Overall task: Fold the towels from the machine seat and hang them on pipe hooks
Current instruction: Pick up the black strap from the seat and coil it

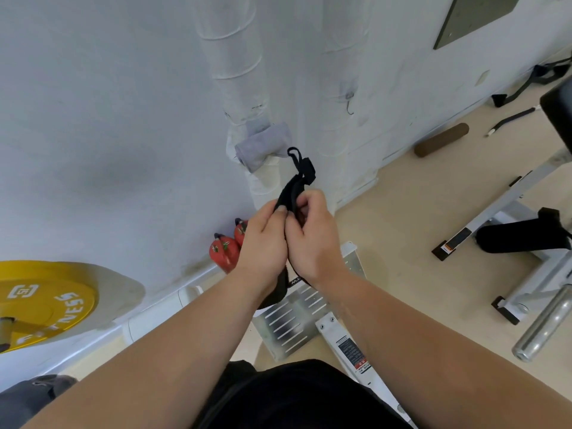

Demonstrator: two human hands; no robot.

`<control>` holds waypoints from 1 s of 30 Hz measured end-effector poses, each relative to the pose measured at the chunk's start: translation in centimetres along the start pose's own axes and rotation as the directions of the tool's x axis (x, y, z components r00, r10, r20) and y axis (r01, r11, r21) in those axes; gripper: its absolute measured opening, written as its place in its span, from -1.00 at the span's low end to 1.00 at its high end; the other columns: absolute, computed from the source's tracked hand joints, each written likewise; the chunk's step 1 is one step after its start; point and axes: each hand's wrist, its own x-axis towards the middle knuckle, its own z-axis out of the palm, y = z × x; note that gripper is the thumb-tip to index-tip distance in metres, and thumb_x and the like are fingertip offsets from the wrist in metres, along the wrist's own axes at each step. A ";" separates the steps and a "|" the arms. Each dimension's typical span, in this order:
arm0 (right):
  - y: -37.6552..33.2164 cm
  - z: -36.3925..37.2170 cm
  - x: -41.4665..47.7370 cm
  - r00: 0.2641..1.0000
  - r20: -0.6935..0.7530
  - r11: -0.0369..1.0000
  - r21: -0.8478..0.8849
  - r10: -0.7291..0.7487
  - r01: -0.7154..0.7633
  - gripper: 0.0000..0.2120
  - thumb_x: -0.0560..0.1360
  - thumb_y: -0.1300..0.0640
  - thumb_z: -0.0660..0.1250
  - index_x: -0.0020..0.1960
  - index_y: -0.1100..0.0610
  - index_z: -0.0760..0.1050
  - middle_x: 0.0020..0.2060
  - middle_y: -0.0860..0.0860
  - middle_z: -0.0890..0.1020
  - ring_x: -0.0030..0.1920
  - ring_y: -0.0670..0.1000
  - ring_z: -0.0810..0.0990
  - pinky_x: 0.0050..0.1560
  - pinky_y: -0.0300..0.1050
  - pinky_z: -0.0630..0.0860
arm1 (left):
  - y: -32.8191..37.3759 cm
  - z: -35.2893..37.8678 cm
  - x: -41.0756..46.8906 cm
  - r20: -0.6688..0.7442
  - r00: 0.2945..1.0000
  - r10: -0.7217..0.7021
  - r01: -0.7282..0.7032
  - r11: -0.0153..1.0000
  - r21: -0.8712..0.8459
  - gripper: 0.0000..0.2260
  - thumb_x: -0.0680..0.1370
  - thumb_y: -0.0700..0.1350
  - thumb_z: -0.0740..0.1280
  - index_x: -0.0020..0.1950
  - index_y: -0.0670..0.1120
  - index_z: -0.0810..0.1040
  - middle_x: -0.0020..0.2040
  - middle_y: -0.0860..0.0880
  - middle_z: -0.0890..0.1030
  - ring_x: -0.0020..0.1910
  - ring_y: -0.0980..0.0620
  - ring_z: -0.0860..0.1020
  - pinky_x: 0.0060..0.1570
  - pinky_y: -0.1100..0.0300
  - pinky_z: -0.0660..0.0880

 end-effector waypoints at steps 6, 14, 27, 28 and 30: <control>-1.3 3.9 0.9 0.977 0.175 0.993 0.003 -0.118 0.120 -0.58 0.41 0.26 0.20 0.26 0.07 0.47 -0.01 -0.01 0.55 -0.03 -0.03 0.54 0.06 -0.14 0.50 | -0.1 -5.5 3.7 0.127 0.991 -0.033 0.045 0.995 -0.092 -0.81 0.68 -0.01 0.24 -0.02 -0.06 0.57 -0.19 0.00 0.63 -0.15 0.02 0.63 -0.17 0.13 0.53; -3.2 7.4 5.3 0.948 -0.274 0.987 0.048 0.160 -0.153 -0.84 0.53 0.18 0.29 0.03 0.00 0.60 -0.17 -0.11 0.64 -0.15 -0.08 0.60 0.00 -0.09 0.57 | 0.8 -11.9 8.4 0.195 0.974 -0.114 0.131 0.988 -0.077 -0.80 0.71 -0.09 0.17 0.00 0.02 0.57 -0.38 0.07 0.63 -0.46 0.07 0.57 -0.47 0.20 0.44; -2.6 3.4 11.8 0.937 0.072 0.845 0.413 0.341 -0.339 -0.80 0.61 0.27 0.31 0.18 0.17 0.63 -0.22 0.00 0.62 -0.24 -0.12 0.60 -0.10 -0.23 0.58 | 1.3 -9.5 13.9 0.302 0.942 -0.145 0.082 0.974 0.213 -0.87 0.66 -0.19 0.23 0.13 -0.06 0.55 -0.14 -0.01 0.66 -0.16 0.06 0.63 -0.25 0.27 0.52; -2.0 2.5 12.3 0.939 0.104 0.845 0.412 0.328 -0.341 -0.78 0.60 0.27 0.31 0.19 0.11 0.63 -0.22 -0.02 0.63 -0.19 -0.09 0.61 -0.04 -0.15 0.56 | 1.5 -8.7 14.1 0.293 0.946 -0.141 0.079 0.974 0.213 -0.87 0.67 -0.20 0.22 0.13 -0.08 0.55 -0.16 -0.01 0.65 -0.20 0.09 0.62 -0.31 0.32 0.50; -0.5 0.5 13.5 0.932 0.179 0.824 0.436 0.315 -0.362 -0.74 0.59 0.28 0.33 0.22 0.05 0.61 -0.17 -0.01 0.66 -0.14 -0.02 0.59 -0.03 -0.08 0.52 | 1.9 -6.7 14.5 0.276 0.950 -0.146 0.103 0.981 0.162 -0.87 0.66 -0.25 0.21 0.10 -0.12 0.54 -0.25 0.01 0.61 -0.33 0.16 0.58 -0.41 0.37 0.46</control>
